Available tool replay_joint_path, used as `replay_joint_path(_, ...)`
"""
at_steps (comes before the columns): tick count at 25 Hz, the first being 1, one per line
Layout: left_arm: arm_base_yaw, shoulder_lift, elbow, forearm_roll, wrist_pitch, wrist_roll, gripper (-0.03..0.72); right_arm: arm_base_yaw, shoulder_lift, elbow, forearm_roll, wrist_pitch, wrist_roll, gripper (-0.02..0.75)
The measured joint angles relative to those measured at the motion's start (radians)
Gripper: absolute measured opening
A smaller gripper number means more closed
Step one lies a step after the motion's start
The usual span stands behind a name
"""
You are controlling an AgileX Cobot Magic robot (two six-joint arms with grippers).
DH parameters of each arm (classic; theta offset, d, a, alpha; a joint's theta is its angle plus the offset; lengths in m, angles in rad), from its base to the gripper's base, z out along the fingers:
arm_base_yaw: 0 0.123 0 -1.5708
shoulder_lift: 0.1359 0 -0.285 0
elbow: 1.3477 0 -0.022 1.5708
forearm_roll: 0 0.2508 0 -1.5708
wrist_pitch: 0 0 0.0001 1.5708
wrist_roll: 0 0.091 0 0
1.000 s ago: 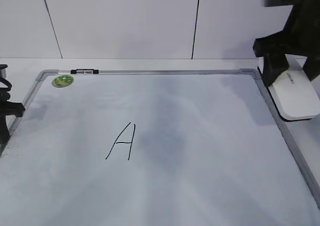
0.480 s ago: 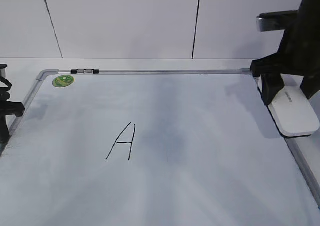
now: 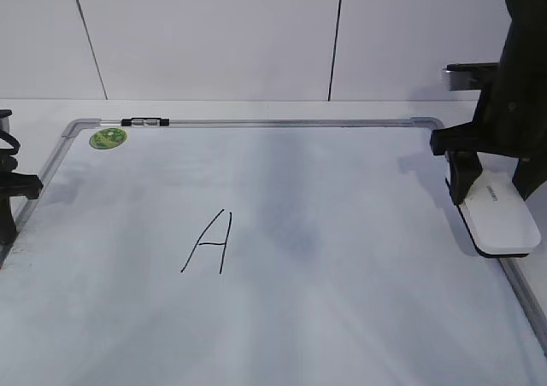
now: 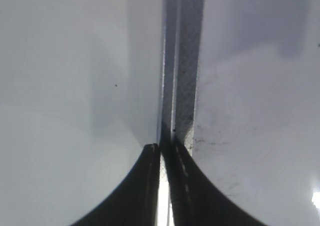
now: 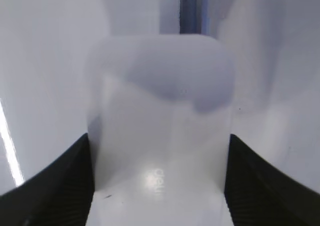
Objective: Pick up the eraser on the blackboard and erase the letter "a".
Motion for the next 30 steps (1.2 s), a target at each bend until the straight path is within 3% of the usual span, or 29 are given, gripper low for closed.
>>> replay_joint_path(10, 0.0, 0.0, 0.0, -0.002, 0.0, 0.0, 0.043, -0.006, 0.118, -0.118, 0.057, -0.002, -0.029, 0.559)
replay_joint_path(30, 0.0, 0.0, 0.0, -0.004, 0.0, 0.0, 0.053, -0.009, 0.172, -0.126, 0.057, -0.005, -0.04, 0.559)
